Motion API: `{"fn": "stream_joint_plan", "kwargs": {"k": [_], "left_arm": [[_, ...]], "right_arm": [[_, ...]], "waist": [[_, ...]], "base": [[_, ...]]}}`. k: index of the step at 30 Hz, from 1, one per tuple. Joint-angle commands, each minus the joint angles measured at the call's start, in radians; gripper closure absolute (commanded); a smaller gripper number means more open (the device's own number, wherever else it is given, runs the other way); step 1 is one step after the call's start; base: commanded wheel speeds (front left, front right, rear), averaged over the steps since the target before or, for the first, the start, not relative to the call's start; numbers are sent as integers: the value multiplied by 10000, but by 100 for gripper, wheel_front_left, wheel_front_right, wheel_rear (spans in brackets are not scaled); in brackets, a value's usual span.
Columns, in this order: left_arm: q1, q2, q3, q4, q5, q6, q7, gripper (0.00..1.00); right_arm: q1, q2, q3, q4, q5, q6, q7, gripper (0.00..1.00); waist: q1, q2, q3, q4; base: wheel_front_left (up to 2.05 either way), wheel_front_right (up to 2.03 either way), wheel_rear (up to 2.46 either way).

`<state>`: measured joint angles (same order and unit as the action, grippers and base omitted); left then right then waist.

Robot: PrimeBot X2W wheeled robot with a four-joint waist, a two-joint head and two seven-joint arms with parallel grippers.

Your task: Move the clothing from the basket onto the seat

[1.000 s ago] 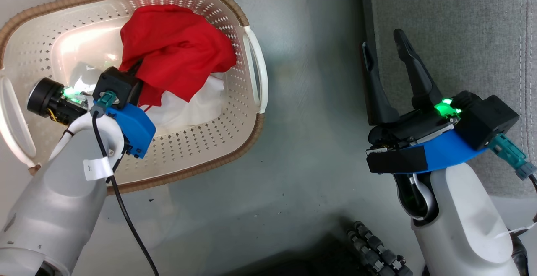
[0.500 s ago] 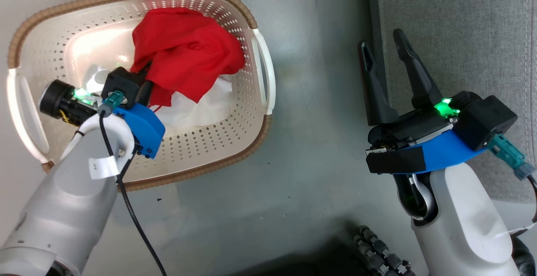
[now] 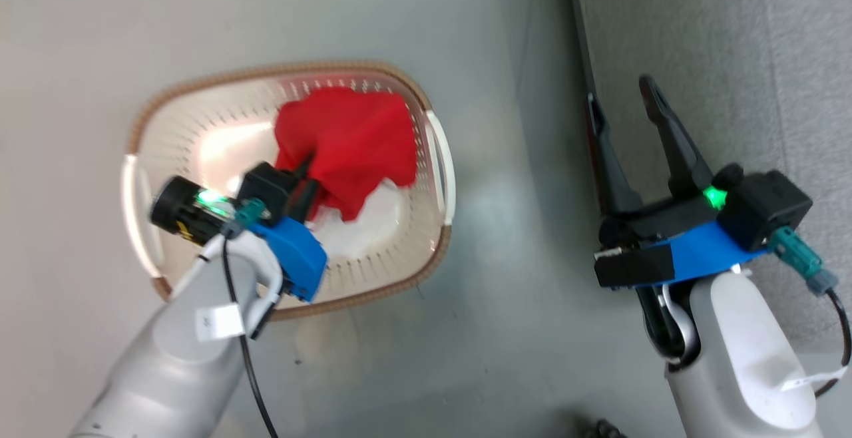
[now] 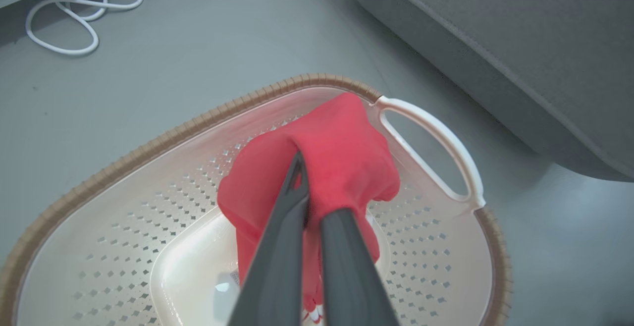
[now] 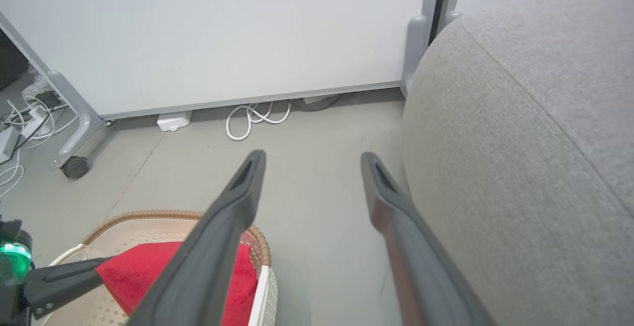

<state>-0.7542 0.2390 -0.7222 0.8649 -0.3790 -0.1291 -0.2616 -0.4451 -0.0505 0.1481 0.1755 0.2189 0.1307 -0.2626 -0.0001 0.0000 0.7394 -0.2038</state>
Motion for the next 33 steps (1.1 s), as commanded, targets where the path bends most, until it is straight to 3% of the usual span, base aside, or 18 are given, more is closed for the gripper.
{"fn": "stream_joint_plan", "kwargs": {"k": [1, 15, 24, 33], "left_arm": [[185, -91, -144, -271, -92, -17, -52, 100], [1492, -398, -1145, -2272, -814, -18, -52, 100], [1727, -736, -1767, -2326, -1693, -19, -52, 100], [736, -1189, -2271, -2219, -2720, -19, -52, 100]], "right_arm": [[296, 2, -130, 128, -117, 1, -30, 0], [1546, 0, -345, 594, -53, 1, 335, 0], [2545, 0, -337, 735, 164, 1, 629, 0], [3327, 3, -320, 510, 291, 1, 993, 0]], "waist": [[1, 0, -1228, 553], [1, 0, -4539, 1384], [1, 0, -6345, 1753], [1, 0, -7285, 2211]], "base": [[0, 0, 0], [0, 0, 0], [0, 0, 0], [0, 0, 0]]}}
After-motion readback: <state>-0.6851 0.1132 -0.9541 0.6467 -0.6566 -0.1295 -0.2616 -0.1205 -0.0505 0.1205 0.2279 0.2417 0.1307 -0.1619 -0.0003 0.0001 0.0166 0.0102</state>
